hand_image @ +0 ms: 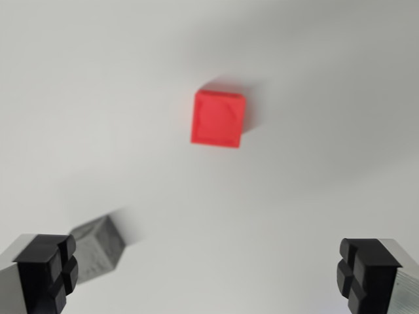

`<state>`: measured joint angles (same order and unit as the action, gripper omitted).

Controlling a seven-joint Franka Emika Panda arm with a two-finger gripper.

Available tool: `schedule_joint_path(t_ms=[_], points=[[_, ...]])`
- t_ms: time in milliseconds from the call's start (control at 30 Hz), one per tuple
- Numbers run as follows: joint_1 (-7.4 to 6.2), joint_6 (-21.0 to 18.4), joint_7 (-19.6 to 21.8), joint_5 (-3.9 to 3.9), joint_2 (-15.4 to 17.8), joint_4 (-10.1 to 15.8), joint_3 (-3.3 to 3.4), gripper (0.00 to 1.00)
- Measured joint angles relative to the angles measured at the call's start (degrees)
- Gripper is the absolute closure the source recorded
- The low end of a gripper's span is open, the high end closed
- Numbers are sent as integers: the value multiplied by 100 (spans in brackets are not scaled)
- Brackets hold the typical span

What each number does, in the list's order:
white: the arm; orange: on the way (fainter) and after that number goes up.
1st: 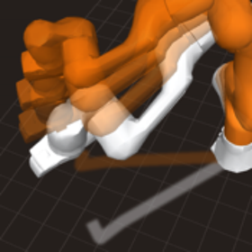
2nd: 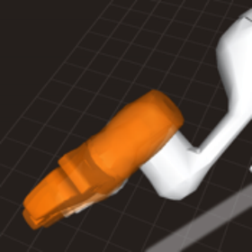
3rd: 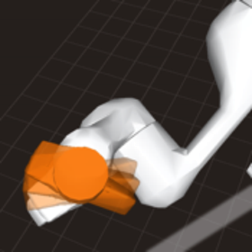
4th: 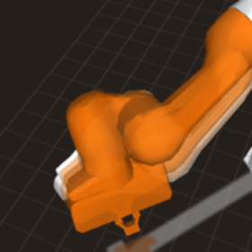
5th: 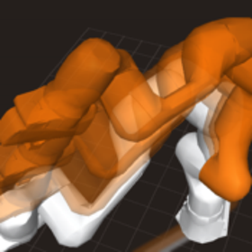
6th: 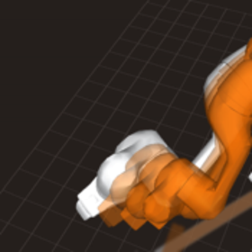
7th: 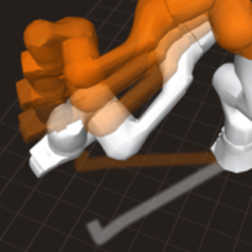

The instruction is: Destack cube

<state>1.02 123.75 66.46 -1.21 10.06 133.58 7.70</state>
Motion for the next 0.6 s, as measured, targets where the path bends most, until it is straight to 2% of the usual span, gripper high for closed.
schedule_joint_path(t_ms=[600], points=[[0,-78,4,-4,35,-43,-2,0]])
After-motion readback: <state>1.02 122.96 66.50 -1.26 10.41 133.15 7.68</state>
